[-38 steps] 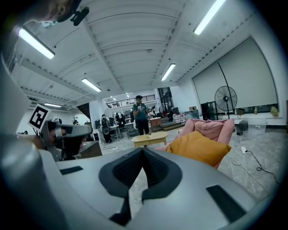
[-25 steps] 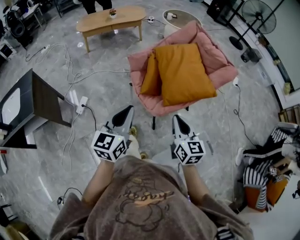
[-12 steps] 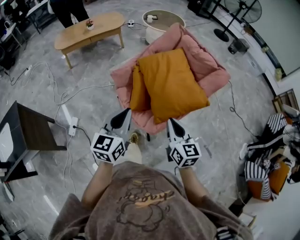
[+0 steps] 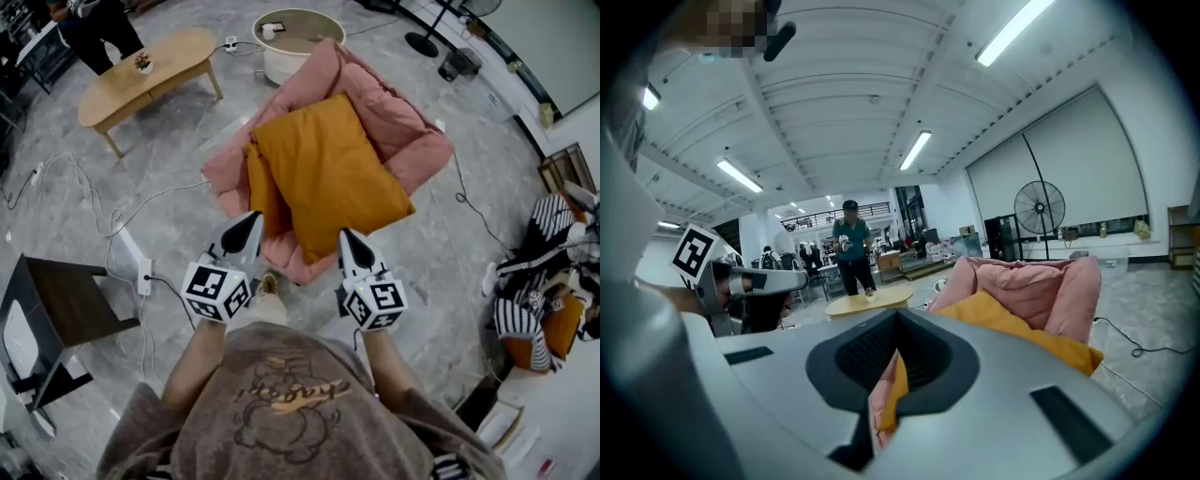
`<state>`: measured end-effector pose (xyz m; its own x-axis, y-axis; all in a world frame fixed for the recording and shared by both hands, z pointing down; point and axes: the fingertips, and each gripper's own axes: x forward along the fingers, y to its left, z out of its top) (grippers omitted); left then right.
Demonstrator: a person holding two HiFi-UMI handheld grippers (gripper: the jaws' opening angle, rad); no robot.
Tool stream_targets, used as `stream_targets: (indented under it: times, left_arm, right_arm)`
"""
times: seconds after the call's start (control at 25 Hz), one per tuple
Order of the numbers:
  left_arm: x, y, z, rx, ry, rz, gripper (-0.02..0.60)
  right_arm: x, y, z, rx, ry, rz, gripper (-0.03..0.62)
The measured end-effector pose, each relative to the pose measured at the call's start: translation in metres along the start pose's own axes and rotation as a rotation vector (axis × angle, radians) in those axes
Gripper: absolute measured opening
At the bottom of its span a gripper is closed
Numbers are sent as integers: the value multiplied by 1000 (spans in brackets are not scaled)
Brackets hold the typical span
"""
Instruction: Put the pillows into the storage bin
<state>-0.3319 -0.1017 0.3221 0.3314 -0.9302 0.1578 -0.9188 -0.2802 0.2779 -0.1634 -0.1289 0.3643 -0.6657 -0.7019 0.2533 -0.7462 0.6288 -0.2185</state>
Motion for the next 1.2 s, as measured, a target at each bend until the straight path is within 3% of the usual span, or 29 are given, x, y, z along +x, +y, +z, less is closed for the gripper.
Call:
stream_targets:
  times: [0.16, 0.24, 0.44, 0.64, 0.88, 1.2]
  left_arm:
    - [21, 7, -2, -7, 13, -28, 2]
    - [33, 10, -4, -32, 19, -47, 6]
    - [65, 22, -10, -75, 50, -77, 105]
    - [97, 40, -25, -101, 97, -91, 209]
    - [135, 59, -57, -233, 153, -123, 394]
    - [189, 85, -126, -305, 277, -112, 433]
  right_arm:
    - [15, -13, 6, -10, 1, -18, 0]
    - [24, -20, 8, -7, 2, -25, 44]
    - [49, -34, 7, 24, 19, -25, 115]
    - [75, -50, -6, 56, 51, 6, 257]
    - [106, -74, -34, 51, 159, 27, 454]
    - [142, -150, -72, 54, 269, -47, 495]
